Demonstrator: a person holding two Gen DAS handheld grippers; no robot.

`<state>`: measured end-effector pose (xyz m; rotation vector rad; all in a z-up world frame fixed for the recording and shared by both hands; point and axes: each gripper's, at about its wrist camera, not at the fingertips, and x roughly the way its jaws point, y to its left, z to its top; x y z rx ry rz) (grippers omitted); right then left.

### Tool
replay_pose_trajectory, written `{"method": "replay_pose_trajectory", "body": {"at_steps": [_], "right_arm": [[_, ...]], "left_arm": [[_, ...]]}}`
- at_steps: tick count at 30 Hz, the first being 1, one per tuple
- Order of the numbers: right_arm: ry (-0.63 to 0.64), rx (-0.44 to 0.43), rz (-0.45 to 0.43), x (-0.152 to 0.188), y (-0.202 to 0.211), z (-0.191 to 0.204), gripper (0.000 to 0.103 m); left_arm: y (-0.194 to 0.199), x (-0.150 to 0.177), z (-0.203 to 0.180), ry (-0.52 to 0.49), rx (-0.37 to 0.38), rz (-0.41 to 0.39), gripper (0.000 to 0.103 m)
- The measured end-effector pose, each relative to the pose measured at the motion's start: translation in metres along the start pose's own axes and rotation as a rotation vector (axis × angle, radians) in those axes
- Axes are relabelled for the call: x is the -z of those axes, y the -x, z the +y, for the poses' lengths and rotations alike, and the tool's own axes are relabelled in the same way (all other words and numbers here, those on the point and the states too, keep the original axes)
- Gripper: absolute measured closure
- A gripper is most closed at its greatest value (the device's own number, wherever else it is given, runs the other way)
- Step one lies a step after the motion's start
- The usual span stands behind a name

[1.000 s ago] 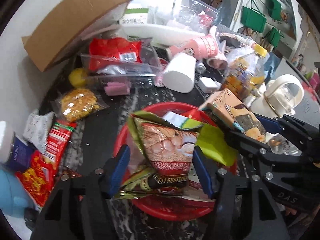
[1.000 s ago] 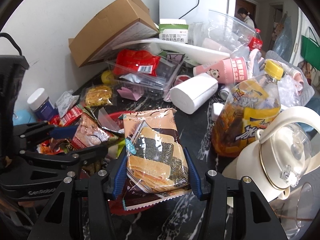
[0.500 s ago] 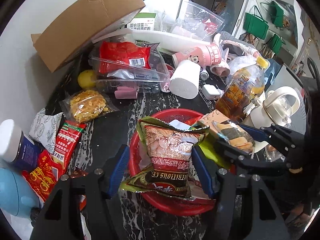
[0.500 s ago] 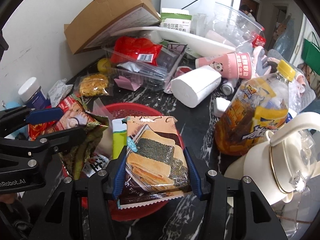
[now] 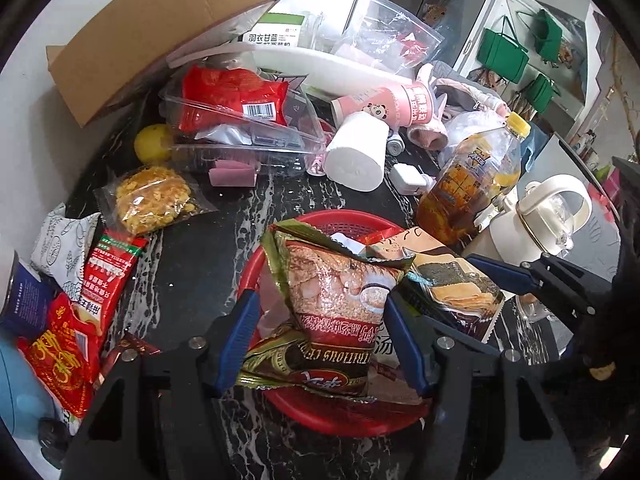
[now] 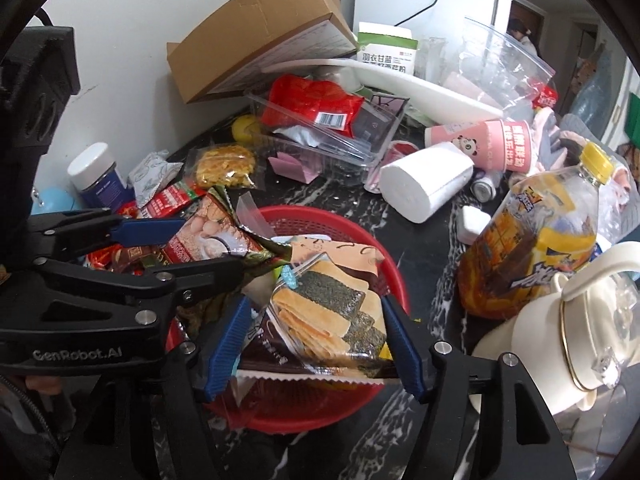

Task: Organize snacks
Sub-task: 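Lower both packets into the basket and open both grippers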

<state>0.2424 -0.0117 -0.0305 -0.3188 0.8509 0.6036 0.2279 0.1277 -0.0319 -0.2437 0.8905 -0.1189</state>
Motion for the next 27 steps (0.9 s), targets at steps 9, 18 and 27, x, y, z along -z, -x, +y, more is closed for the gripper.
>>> {"method": "replay_pose_trajectory", "body": {"at_steps": [9,18,27], "right_arm": [[-0.007,-0.038,-0.023,0.005,0.010,-0.002,0.036],[-0.013,-0.077,-0.051,0.005,0.021,-0.001,0.023],[-0.002,-0.052,-0.046,0.009,0.017,0.006,0.016]], "left_arm": [[0.010,-0.001,-0.009,-0.038,-0.042,-0.033,0.040],[0.029,-0.003,-0.010,-0.029,-0.050,-0.077,0.040],[0.038,0.005,-0.008,-0.045,-0.136,-0.072,0.040]]}}
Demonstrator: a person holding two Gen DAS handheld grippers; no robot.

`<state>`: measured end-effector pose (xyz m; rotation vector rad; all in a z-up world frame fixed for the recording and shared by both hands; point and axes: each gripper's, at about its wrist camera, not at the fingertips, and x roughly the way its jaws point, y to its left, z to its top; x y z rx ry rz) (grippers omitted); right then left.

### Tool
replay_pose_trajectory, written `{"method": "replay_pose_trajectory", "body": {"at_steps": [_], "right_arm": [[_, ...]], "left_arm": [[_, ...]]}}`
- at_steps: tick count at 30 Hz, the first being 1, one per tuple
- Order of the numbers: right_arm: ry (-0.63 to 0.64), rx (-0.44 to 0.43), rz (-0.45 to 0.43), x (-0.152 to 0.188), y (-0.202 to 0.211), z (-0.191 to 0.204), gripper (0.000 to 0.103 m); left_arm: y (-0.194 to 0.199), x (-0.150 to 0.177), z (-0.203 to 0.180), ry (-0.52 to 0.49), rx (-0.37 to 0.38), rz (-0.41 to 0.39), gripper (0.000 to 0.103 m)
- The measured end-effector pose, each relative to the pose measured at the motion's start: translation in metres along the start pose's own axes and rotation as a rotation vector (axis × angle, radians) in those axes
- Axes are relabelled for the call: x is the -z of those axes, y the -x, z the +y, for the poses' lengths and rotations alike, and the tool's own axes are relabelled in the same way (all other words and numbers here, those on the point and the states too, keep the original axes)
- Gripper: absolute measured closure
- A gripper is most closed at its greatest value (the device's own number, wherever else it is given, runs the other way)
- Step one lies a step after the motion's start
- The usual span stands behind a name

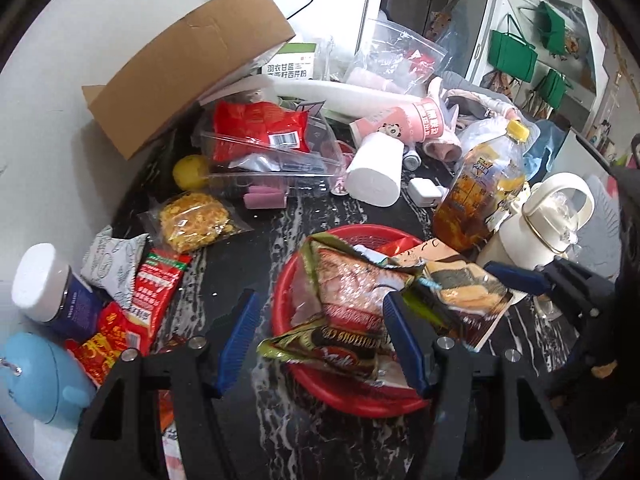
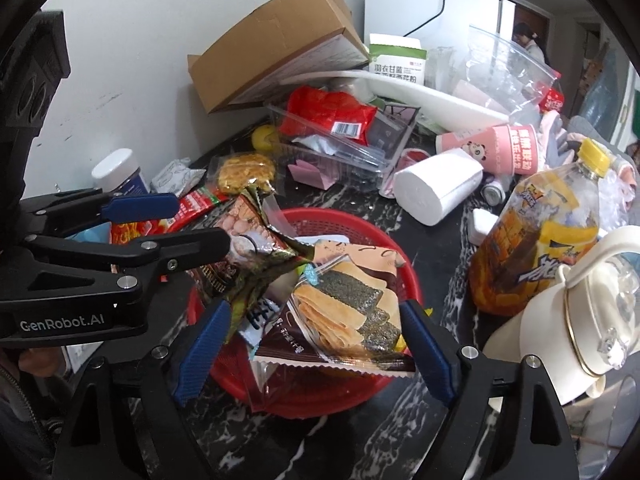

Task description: Organize snacks

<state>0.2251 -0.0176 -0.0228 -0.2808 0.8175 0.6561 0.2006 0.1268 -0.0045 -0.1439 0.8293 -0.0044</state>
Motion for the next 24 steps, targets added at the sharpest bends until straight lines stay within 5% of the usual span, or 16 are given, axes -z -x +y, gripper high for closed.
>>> {"method": "replay_pose_trajectory", "body": {"at_steps": [24], "right_arm": [[-0.074,0.090,-0.137,0.008,0.077,-0.006,0.013]], "left_arm": [[0.061,0.005,-0.028,-0.056,-0.072,-0.061,0.040]]}}
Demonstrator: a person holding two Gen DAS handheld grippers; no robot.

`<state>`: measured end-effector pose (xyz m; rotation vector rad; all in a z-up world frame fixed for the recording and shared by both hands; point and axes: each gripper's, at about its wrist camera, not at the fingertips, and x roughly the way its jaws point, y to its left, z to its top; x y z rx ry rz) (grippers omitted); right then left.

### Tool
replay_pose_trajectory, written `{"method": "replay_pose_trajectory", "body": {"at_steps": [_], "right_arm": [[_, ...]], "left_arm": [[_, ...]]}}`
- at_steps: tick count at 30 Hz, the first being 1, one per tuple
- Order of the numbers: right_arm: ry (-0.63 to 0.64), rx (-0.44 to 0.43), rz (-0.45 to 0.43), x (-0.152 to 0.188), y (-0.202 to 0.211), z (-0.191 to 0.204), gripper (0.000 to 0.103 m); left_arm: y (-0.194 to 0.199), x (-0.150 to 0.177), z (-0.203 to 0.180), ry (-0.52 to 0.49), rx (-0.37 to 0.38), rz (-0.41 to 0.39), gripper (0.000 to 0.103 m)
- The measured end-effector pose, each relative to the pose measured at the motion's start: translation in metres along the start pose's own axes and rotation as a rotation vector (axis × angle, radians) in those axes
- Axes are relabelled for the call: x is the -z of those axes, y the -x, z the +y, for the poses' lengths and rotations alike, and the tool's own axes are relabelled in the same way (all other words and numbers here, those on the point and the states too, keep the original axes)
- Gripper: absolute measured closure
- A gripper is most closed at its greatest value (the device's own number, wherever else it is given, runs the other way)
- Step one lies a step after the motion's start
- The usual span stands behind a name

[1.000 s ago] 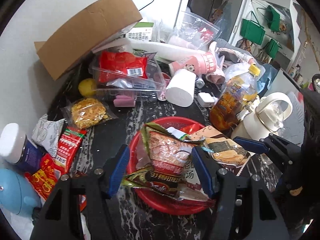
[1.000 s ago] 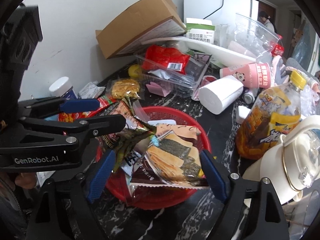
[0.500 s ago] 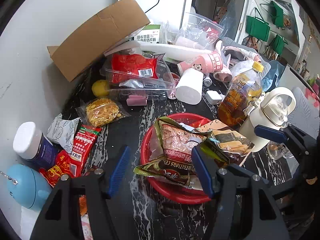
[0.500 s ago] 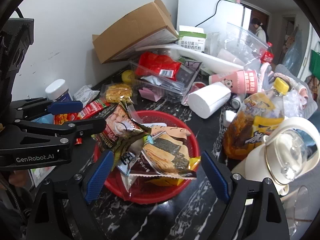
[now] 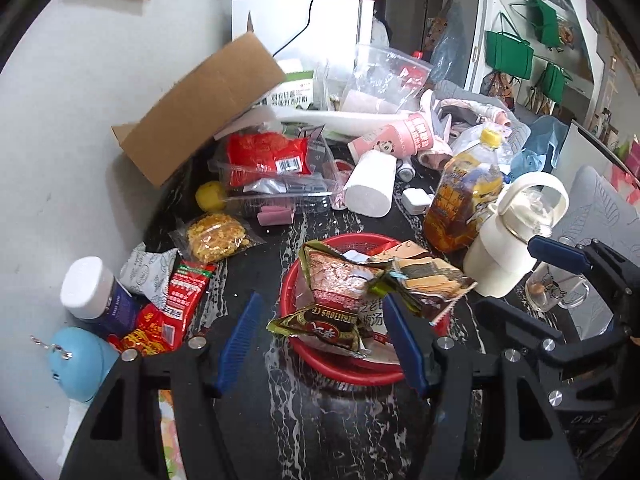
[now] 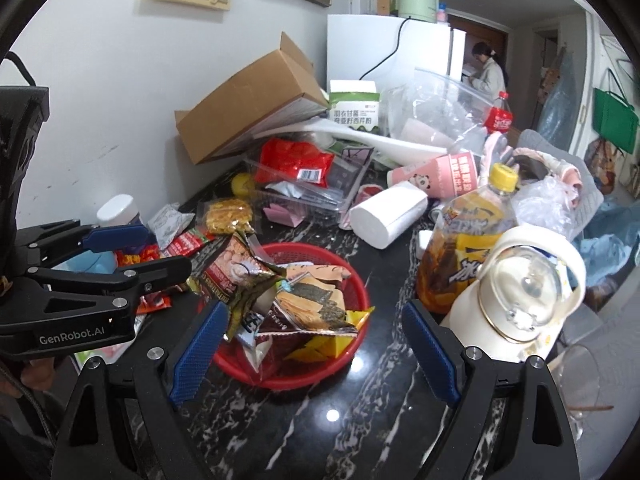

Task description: Organize snacks

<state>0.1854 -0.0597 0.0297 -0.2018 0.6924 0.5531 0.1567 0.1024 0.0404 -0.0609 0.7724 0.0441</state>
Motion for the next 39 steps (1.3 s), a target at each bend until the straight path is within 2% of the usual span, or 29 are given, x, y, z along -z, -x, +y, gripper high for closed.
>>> {"method": "replay_pose_trajectory", "body": {"at_steps": [15,16,18,20,29,39], "right_arm": [[-0.005,0.027,-0.130,0.011,0.093,0.015,0.013],[-0.007,0.030,-0.136,0.013,0.099,0.017,0.013],[-0.011,0.032,-0.144,0.017,0.108,0.019,0.013],[-0.015,0.035,-0.150,0.023,0.117,0.021,0.013],[-0.029,0.053,-0.156,0.057,0.147,0.032,0.009],[-0.059,0.085,-0.124,0.098,0.160,0.040,0.009]], "left_arm": [[0.079,0.012,-0.028,-0.060,-0.019,-0.105,0.040],[0.083,0.014,-0.030,-0.064,-0.019,-0.108,0.038],[0.092,0.021,-0.033,-0.070,-0.021,-0.122,0.027],[0.101,0.027,-0.036,-0.075,-0.030,-0.137,0.025],[0.129,0.069,-0.044,-0.070,-0.009,-0.121,0.025],[0.135,0.110,-0.047,-0.055,0.015,-0.092,0.025]]}}
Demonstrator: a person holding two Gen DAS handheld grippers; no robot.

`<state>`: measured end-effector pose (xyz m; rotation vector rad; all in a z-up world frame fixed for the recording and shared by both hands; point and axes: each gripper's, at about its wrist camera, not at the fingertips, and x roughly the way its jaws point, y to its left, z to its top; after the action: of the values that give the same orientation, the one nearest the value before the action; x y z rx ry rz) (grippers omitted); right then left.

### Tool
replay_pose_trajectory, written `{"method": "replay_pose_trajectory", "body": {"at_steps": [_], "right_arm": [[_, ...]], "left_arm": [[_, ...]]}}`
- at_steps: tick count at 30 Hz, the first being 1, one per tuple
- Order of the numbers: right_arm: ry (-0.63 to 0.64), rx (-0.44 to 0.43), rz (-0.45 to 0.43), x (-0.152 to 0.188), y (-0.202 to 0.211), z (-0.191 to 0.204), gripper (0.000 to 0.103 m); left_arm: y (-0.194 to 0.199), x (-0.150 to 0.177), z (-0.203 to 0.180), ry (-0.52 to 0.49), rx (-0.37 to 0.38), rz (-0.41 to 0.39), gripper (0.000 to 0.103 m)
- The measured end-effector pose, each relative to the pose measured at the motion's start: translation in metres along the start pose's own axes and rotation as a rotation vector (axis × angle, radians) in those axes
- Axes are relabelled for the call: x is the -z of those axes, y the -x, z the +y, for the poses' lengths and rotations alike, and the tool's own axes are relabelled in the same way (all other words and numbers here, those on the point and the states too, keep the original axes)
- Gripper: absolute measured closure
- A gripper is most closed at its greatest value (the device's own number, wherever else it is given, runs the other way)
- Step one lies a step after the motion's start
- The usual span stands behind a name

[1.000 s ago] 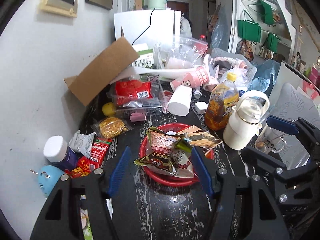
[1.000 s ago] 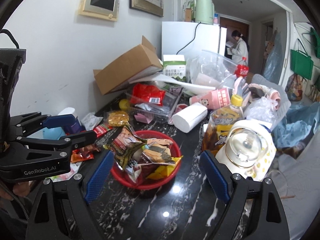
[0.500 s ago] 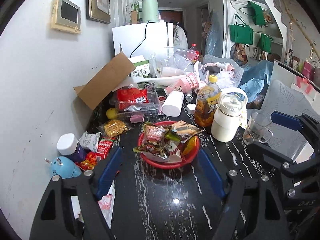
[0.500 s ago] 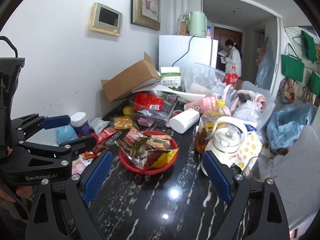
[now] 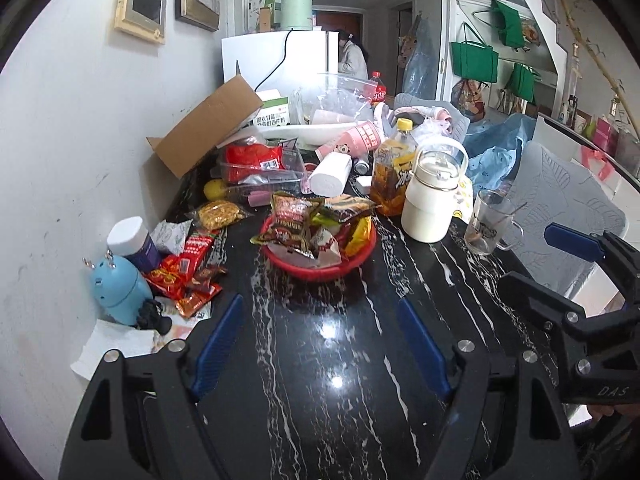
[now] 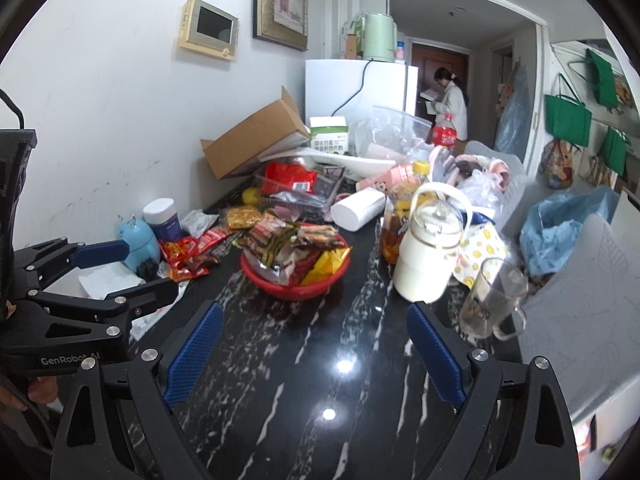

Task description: Organize snacks

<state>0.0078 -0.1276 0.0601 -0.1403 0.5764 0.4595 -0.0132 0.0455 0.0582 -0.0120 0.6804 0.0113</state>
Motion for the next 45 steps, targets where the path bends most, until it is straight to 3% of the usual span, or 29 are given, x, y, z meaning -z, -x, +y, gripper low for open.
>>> {"method": "replay_pose_trajectory", "body": {"at_steps": [16,45], "right_arm": [[-0.051,0.008,0.067,0.039,0.002,0.000,0.009],[-0.051,-0.025,0.075,0.040,-0.004,0.000,0.009]], "left_arm": [[0.002,0.030,-0.002,0.029,0.004,0.006,0.025],[-0.002,0.027,-0.008,0.046,-0.007,0.006,0.025]]}}
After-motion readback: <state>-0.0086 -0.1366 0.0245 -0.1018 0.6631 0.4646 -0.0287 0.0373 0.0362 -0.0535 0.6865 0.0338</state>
